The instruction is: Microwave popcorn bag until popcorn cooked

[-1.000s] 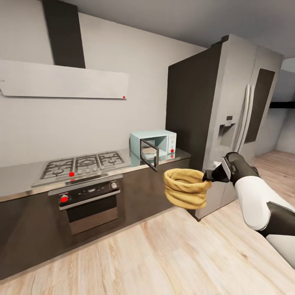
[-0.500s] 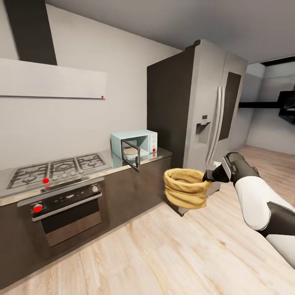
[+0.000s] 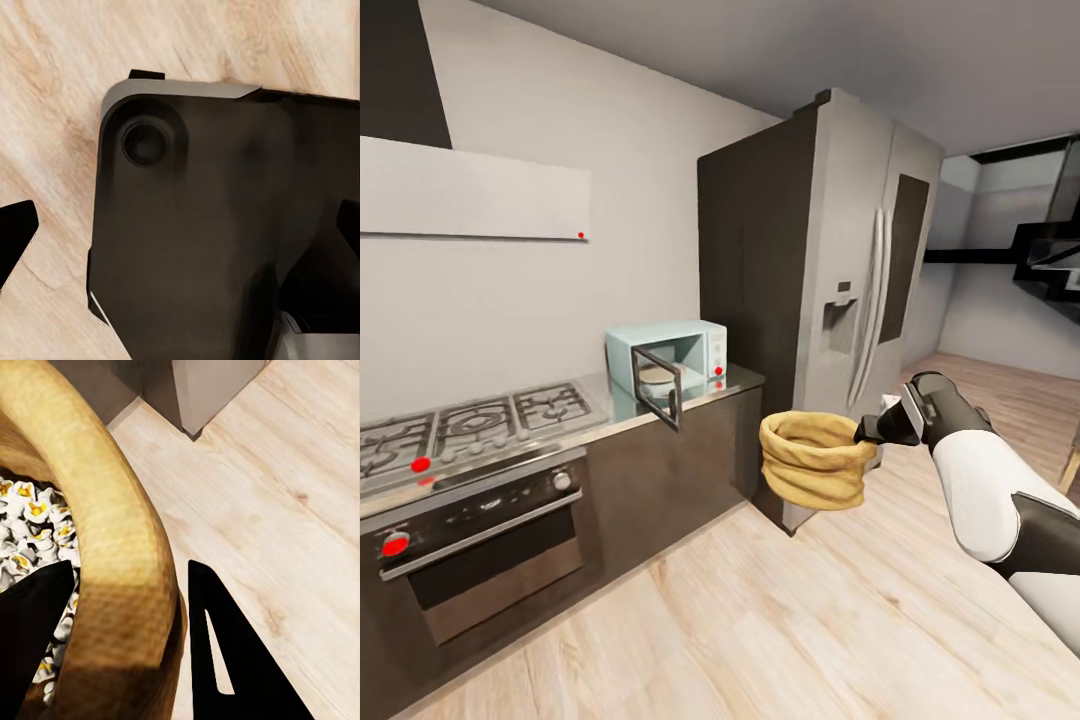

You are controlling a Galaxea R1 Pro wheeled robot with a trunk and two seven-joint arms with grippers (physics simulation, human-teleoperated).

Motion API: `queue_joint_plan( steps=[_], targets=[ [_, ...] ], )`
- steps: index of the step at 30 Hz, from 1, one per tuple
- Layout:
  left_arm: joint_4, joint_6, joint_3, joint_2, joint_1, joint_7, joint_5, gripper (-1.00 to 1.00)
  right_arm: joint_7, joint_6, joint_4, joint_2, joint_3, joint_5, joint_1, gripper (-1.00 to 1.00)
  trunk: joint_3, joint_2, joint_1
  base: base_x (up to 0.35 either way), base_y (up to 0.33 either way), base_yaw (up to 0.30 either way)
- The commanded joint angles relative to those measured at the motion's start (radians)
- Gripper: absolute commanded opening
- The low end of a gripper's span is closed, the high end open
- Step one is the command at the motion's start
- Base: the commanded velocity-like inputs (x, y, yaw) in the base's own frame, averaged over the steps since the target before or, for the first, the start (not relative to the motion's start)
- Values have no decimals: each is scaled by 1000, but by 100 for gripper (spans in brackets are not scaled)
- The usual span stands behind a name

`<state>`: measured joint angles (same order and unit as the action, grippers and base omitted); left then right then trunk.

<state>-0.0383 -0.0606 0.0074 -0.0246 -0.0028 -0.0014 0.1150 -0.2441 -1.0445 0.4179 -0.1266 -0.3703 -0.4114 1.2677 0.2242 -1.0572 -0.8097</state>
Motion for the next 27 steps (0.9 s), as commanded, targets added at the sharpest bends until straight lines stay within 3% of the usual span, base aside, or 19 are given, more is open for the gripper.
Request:
queue_joint_plan(
  steps=[1,11,27],
  targets=[
    [0,-2,0,0,0,0,9,100,-9,-3,1,1,-7,-10,1,-100,1,-1,-1,323,0,0],
    [0,-2,0,0,0,1,12,100,-10,-3,1,-1,-7,-10,-5,-100,1,-1,-1,323,-23,0],
    [0,-4,0,0,0,1,12,100,-7,-2,4,-2,-7,-17,-5,-100,1,-1,-1,316,-153,0]
  ],
)
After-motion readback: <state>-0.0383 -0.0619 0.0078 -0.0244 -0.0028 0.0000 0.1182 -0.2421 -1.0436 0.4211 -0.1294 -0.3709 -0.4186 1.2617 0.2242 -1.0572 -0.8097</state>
